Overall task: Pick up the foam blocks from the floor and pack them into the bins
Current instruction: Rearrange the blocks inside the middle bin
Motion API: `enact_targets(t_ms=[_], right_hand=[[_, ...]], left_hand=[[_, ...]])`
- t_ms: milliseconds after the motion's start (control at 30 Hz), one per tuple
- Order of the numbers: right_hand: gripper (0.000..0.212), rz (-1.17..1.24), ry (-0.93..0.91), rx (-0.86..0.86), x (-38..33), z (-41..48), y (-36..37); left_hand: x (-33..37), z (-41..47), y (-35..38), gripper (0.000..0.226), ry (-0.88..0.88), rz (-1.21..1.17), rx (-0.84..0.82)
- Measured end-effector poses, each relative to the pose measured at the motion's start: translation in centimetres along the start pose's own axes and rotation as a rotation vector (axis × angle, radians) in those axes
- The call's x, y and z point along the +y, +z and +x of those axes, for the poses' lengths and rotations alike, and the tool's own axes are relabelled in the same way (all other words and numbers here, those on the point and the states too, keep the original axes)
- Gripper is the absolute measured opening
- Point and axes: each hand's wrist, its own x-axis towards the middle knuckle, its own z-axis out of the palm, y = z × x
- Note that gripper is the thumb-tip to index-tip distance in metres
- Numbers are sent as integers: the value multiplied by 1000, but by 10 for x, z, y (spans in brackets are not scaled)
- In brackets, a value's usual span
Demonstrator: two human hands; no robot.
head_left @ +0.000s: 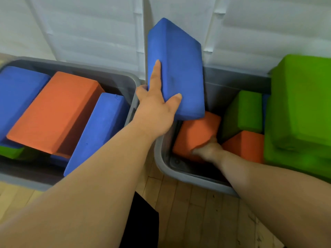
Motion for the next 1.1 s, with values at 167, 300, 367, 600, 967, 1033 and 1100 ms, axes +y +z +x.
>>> enact_targets(t_ms=[167,300,367,600,967,1033,1100], right_hand=[[150,380,19,58,-45,-49,-27],[151,381,71,63,-39,-45,-20],[123,422,61,41,-60,-72,-28],[103,86,-73,239,-97,-118,-69],[55,-281,-510,588,-119,-173,-123],[57,-474,-419,459,-116,-173,-113],[64,-653,-317,378,-112,-172,-97]], left_hand=[[3,6,-5,84,-54,-110,9],[2,7,-2,84,-57,-127,7],[3,7,-1,84,-56,-128,13],[6,9,1,82,-53,-146,36],[7,12,4,80,-35,-148,74],[7,12,2,79,-33,-150,87],[8,12,1,79,-26,-149,106]])
